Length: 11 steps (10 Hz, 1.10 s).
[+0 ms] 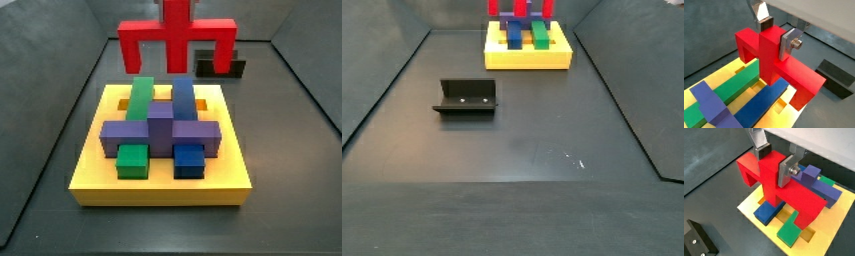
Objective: Pick up the red object. Move up. Move to above the board. Insert the red object.
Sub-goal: Insert the red object.
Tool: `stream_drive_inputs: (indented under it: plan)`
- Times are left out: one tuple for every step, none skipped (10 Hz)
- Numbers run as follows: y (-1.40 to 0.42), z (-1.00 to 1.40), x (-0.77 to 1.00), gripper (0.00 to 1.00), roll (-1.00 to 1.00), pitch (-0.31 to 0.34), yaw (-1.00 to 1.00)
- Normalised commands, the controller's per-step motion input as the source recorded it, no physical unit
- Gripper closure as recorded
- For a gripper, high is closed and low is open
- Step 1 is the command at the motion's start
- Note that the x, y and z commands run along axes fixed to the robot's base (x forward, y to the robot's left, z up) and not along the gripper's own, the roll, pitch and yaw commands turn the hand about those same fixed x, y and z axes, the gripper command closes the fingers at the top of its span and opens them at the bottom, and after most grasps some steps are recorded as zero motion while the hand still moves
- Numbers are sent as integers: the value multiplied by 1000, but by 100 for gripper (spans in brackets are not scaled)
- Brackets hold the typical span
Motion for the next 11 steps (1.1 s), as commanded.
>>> stream_drive_inputs:
  plan:
    - [0, -100, -106, 100, -141, -44, 189]
    - [0, -191, -203, 100, -80, -59, 220]
    - [0, -249, -154, 100, -150, -66, 283]
    - [0, -280, -43, 100, -91, -59, 143]
    - [0, -354, 0, 100, -36, -36, 49]
    - [0, -397, 9, 100, -21, -37, 0]
    - [0, -383, 71, 100, -10, -33, 0]
    - [0, -374, 100, 100, 6, 0, 0]
    - [0, -374, 0, 100, 47, 0, 0]
    - [14, -226, -109, 100, 1, 0, 0]
    - [0, -49, -103, 100, -3, 0, 0]
